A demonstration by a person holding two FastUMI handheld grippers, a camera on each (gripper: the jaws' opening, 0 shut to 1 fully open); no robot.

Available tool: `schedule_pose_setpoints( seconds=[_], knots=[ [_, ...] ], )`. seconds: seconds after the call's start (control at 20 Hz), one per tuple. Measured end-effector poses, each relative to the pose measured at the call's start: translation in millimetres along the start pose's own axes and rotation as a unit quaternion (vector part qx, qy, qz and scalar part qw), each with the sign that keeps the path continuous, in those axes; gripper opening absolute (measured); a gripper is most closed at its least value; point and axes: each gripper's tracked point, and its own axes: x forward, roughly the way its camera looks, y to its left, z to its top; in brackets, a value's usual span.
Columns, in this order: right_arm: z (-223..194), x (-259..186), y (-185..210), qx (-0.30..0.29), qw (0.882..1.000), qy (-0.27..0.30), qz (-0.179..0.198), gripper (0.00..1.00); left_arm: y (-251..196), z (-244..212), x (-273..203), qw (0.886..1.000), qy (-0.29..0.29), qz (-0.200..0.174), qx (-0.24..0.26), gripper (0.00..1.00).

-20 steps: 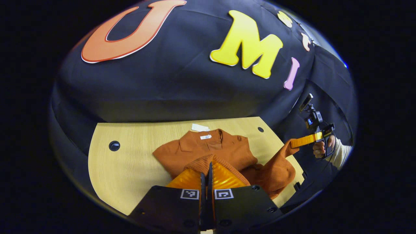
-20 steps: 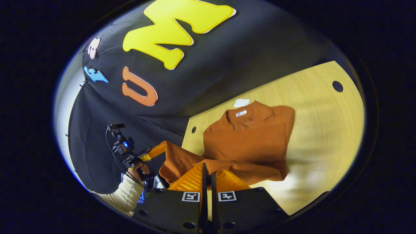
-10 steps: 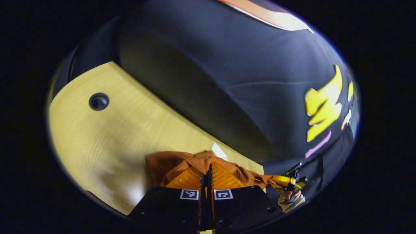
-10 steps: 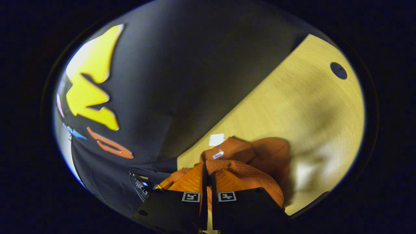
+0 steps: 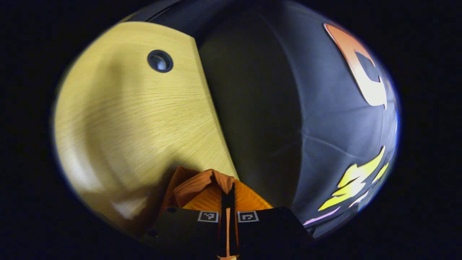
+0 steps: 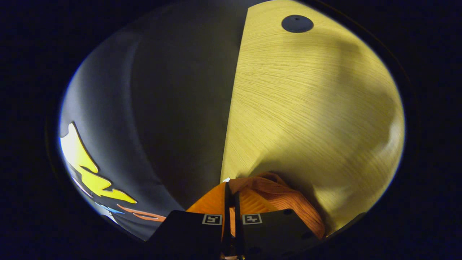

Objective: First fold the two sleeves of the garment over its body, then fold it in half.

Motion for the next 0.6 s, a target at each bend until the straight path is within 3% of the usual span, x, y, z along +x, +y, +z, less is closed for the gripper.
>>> schedule_pose_setpoints(
  seconds=[0.15,0.2,0.25,0.3,0.45,0.5,0.55,0.6],
  knots=[
    [1.5,-2.6,6.6,0.017,1.000,-0.004,0.016,0.08,-11.7,-2.9,10.5,0.998,-0.013,-0.023,-0.059,0.08],
    [3.0,-4.0,5.2,0.016,1.000,-0.004,0.015,0.18,-17.7,-5.9,14.4,0.997,-0.013,-0.033,-0.068,0.10],
    [4.9,-0.5,11.1,0.019,1.000,-0.007,0.018,0.12,-22.7,-6.9,13.6,0.996,-0.013,-0.044,-0.075,0.11],
    [9.3,-4.0,17.6,0.027,0.999,-0.013,0.028,0.29,-26.8,-5.9,14.5,0.995,-0.019,-0.051,-0.079,0.19],
    [21.6,-12.1,39.1,0.036,0.997,-0.046,0.053,0.79,-46.6,5.0,15.7,0.992,-0.037,-0.083,-0.087,0.69],
    [19.6,-12.5,44.4,0.033,0.997,-0.050,0.057,0.97,-50.9,9.1,14.8,0.991,-0.044,-0.090,-0.086,0.60],
    [17.7,-16.0,47.9,0.025,0.997,-0.048,0.055,0.94,-59.2,12.7,14.5,0.990,-0.048,-0.102,-0.088,0.76],
    [13.6,-18.9,45.4,0.004,0.998,-0.044,0.034,0.97,-64.8,13.1,10.5,0.990,-0.048,-0.107,-0.083,0.92]
  ],
)
